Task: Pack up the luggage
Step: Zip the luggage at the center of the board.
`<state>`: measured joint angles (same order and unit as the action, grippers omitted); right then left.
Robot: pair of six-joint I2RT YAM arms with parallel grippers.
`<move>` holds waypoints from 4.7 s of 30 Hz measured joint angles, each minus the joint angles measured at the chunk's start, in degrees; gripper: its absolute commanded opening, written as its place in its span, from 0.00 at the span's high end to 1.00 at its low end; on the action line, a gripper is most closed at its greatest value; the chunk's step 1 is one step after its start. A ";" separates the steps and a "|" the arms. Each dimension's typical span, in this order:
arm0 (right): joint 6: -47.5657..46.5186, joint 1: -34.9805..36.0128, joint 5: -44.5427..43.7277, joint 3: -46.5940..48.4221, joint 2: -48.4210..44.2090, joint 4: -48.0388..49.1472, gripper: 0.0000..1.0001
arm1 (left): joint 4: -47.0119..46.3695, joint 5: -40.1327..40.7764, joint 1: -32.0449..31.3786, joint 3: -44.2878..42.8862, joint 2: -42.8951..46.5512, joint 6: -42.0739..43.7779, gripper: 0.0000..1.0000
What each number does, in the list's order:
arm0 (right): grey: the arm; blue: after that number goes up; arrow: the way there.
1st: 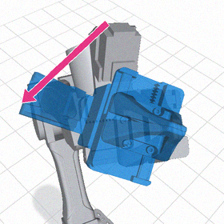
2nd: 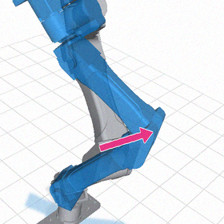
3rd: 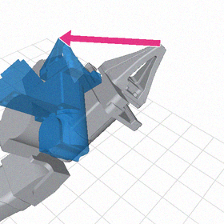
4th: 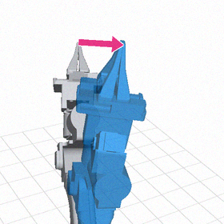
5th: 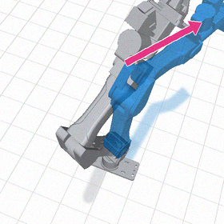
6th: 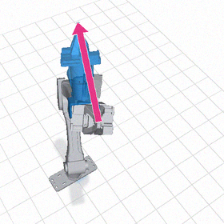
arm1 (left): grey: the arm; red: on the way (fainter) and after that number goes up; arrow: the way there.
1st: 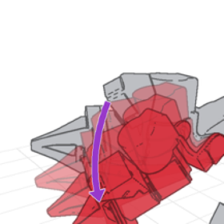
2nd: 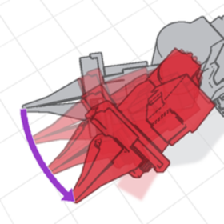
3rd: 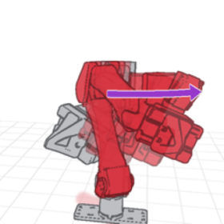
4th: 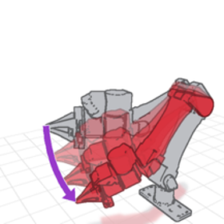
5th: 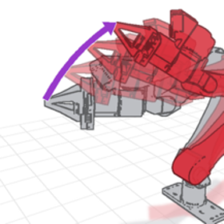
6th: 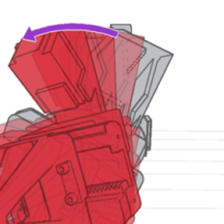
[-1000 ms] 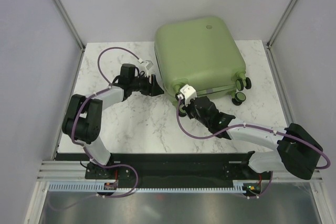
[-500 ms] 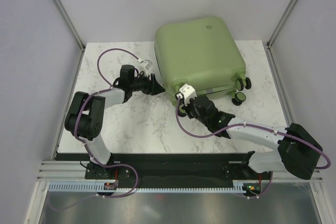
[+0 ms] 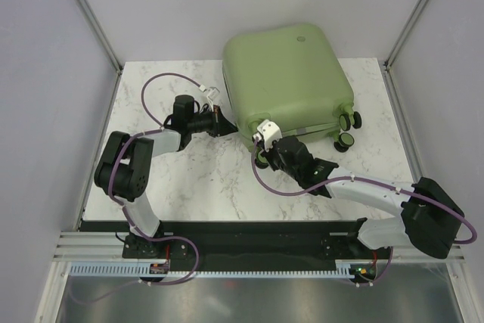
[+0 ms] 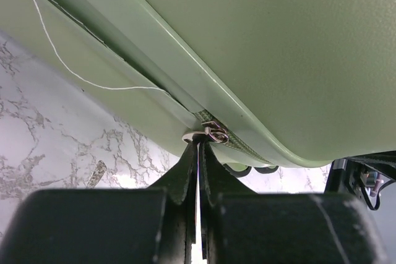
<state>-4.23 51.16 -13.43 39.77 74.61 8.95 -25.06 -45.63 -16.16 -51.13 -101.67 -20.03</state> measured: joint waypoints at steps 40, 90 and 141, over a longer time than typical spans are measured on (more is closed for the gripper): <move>-0.28 10.95 -23.96 15.98 16.11 -7.93 1.00 | -11.41 7.69 -4.50 4.44 0.02 -4.87 0.98; 5.53 7.54 -12.98 20.06 18.21 -5.03 1.00 | -4.81 11.47 -7.93 13.40 9.29 -15.02 0.42; 8.48 5.11 -19.74 19.41 14.36 -14.99 1.00 | -27.28 15.17 -17.75 9.27 -10.25 -31.61 0.98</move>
<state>4.25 56.27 -33.17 59.18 88.97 -6.04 -52.34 -30.46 -33.91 -41.87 -111.92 -51.64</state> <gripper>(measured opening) 0.007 0.090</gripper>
